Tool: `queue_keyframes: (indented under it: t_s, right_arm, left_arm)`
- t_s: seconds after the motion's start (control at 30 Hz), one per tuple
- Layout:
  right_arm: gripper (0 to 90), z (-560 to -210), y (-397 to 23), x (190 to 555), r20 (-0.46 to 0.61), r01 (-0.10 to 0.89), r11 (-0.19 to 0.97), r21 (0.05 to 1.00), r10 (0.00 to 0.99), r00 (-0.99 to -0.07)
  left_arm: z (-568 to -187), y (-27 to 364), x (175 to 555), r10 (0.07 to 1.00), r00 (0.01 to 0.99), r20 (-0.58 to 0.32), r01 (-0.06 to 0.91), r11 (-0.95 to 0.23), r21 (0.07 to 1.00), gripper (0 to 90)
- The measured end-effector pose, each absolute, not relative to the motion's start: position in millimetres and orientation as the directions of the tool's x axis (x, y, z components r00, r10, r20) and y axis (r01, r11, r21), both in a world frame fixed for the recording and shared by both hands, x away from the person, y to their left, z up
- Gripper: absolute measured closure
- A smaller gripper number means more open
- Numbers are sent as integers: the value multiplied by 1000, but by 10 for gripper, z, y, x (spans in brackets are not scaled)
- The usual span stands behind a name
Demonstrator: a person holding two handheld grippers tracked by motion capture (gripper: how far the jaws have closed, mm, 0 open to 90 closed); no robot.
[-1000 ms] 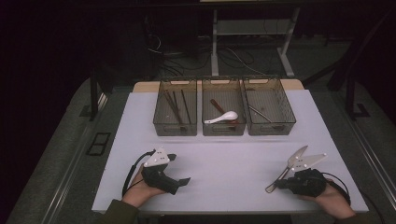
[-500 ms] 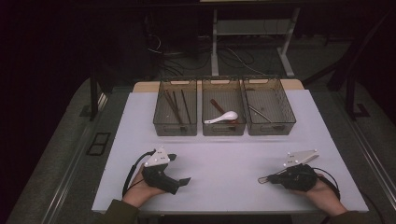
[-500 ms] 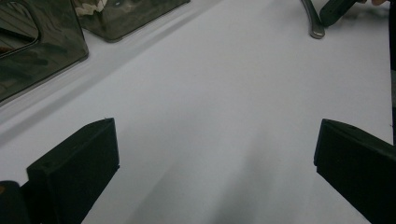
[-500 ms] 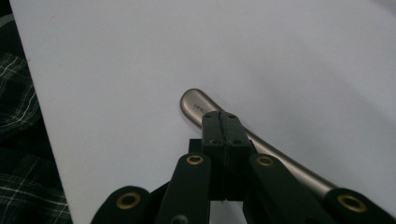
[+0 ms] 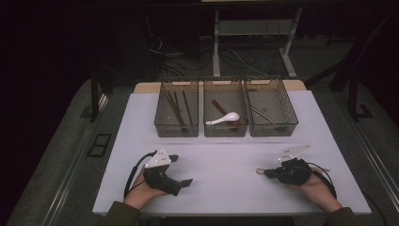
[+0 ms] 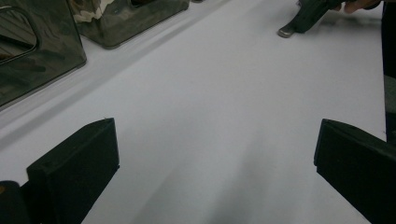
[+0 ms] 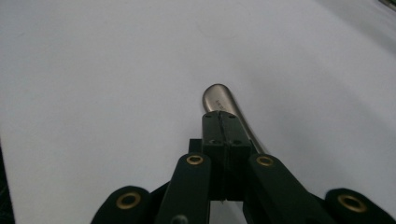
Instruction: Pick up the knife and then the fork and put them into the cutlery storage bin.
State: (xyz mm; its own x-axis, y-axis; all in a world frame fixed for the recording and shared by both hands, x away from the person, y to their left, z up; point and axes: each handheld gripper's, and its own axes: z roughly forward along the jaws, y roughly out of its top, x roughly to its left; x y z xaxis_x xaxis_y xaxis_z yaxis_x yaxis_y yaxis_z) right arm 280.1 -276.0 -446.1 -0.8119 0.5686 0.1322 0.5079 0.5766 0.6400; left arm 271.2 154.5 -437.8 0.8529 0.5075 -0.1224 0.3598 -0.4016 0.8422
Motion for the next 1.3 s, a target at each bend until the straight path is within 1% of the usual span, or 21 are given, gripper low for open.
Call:
queue_keyframes:
  t_s: [0.17,0.53,0.77,0.9,0.93,1.07,1.17,1.3]
  right_arm:
    - [892,-4468,-2738,2888,127,509,572,643,576,-808]
    - [892,-4466,-2733,3107,120,525,561,640,602,-789]
    - [890,-4432,-2759,3127,130,528,548,648,604,-786]
    - [788,-4327,-2827,3124,155,539,517,666,610,-777]
    - [746,-4288,-2855,3128,163,542,514,666,609,-777]
    - [639,-4169,-2954,3144,159,552,533,641,611,-775]
    - [591,-4114,-3020,3168,147,561,583,588,605,-783]
    - [578,-4086,-3071,3209,123,564,649,511,595,-795]
  left_arm:
    - [-4381,1529,2716,496,859,-128,346,-377,859,0]
    - [-4381,1540,2721,488,865,-117,330,-378,865,0]
    - [-4374,1546,2716,487,866,-113,327,-380,865,0]
    - [-4375,1546,2713,486,867,-112,327,-385,863,0]
    - [-4375,1545,2713,486,867,-112,328,-387,862,0]
    - [-4377,1545,2713,487,866,-112,330,-389,860,0]
    - [-4377,1548,2716,490,864,-114,332,-385,861,0]
    - [-4378,1546,2715,489,865,-112,332,-389,859,0]
